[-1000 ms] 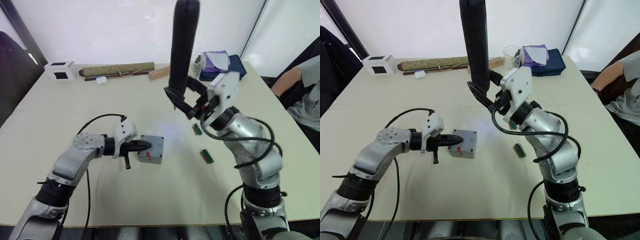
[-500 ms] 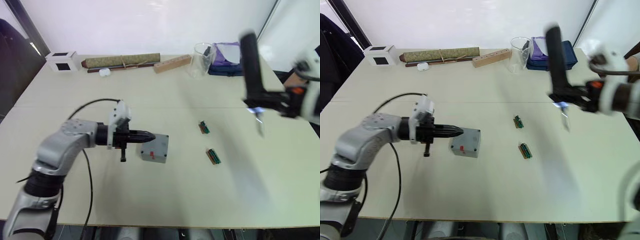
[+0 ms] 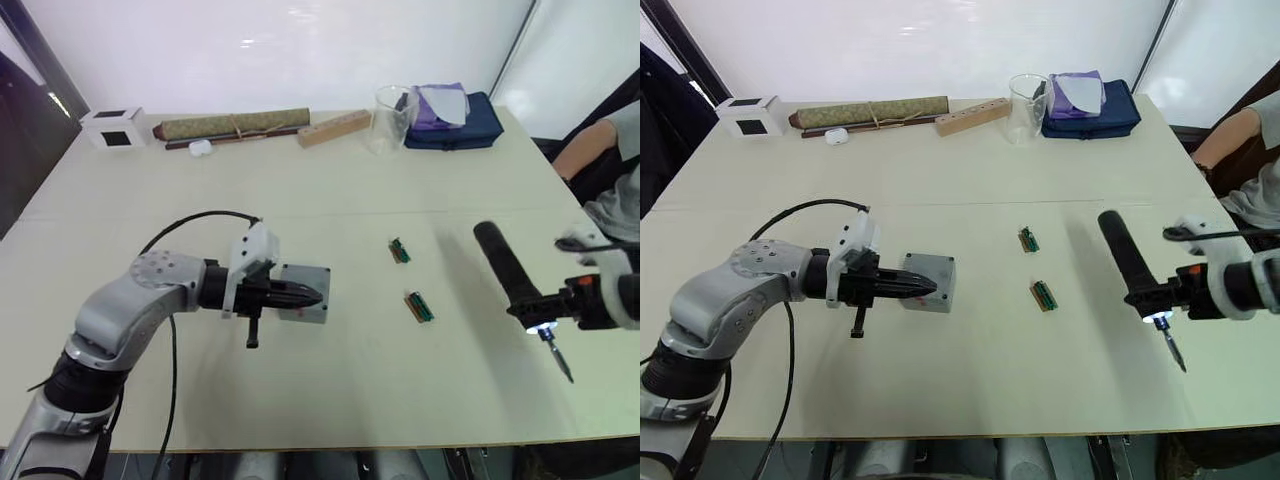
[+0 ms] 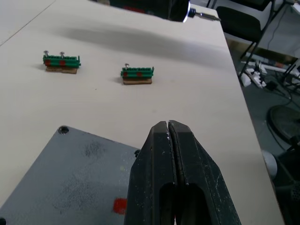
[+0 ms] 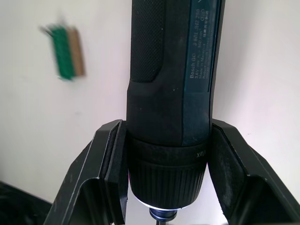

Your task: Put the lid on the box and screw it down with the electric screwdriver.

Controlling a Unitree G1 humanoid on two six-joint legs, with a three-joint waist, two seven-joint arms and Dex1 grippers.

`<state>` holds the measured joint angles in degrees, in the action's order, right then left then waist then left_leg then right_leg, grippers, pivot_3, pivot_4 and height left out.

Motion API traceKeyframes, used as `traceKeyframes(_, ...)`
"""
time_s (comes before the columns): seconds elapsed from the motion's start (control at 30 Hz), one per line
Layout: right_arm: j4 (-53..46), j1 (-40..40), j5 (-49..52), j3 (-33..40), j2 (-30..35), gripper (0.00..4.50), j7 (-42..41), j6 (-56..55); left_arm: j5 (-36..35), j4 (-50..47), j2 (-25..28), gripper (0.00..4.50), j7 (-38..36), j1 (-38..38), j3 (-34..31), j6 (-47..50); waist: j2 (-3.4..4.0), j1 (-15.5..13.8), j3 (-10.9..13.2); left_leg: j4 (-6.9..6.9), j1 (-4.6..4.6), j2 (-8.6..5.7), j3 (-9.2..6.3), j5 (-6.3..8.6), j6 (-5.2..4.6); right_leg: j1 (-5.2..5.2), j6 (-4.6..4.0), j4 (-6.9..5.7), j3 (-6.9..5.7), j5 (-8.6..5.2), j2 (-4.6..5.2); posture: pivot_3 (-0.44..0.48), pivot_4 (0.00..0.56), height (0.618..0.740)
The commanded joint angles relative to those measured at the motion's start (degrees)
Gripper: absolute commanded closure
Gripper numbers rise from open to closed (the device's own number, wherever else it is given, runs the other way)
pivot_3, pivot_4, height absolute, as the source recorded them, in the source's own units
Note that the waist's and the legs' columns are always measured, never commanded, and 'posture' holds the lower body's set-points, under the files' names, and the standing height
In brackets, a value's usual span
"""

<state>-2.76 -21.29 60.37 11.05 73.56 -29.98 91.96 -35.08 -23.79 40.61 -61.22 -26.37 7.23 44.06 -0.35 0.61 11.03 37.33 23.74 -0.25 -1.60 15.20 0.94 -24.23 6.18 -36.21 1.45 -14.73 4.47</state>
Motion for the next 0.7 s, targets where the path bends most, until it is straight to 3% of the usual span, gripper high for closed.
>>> traceKeyframes(0.03,-3.54,1.05,-4.72,2.62,-0.91,2.32,2.09,-2.53,0.07,-0.88,0.55,4.5,1.03,0.32,-1.27,-0.69,0.0,0.01,0.0,0.0,0.01,0.0,-0.01,0.0,0.0,0.0,0.07,0.0,0.0,0.04,0.0,0.0,0.15,0.74)
traceKeyframes(0.17,-6.22,2.85,-9.25,1.61,-1.87,2.32,2.98,-5.58,0.81,0.81,1.02,4.5,1.72,1.4,-1.77,-1.14,0.01,0.08,-0.01,-0.01,0.03,-0.01,-0.03,0.0,0.01,-0.02,0.12,-0.01,-0.01,0.07,0.01,0.0,0.15,0.74)
traceKeyframes(0.2,-6.68,3.23,-10.07,1.57,-2.0,1.6,2.78,-5.99,0.99,1.12,1.14,4.5,1.87,1.63,-1.84,-1.28,0.01,0.14,-0.01,-0.01,0.02,-0.01,-0.02,0.0,0.01,-0.03,0.12,-0.01,-0.01,0.07,0.0,0.0,0.15,0.74)
traceKeyframes(0.37,-9.3,5.17,-13.45,1.31,-1.84,0.03,1.17,-8.6,1.5,2.63,2.01,4.5,1.73,1.43,-2.03,-2.11,0.01,0.09,-0.01,0.0,0.01,0.0,-0.03,-0.01,0.01,-0.01,0.12,-0.01,-0.01,0.07,-0.01,0.0,0.15,0.74)
traceKeyframes(0.47,-10.58,5.34,-15.67,0.63,-1.1,0.03,-0.58,-11.79,1.57,3.87,2.45,4.5,1.6,0.66,-2.52,-2.3,0.01,0.04,-0.01,0.01,0.02,-0.01,-0.02,-0.01,0.01,0.0,0.12,-0.01,-0.01,0.07,0.0,0.0,0.15,0.74)
traceKeyframes(0.7,-10.43,-11.35,-18.89,-3.2,-0.41,0.03,-9.03,-22.09,4.11,14.24,4.39,4.5,2.76,-3.99,-7.1,-5.73,0.05,0.42,-0.01,0.02,-0.05,0.03,0.02,-0.04,0.07,-0.07,0.12,-0.1,-0.01,0.09,-0.03,0.0,0.15,0.74)
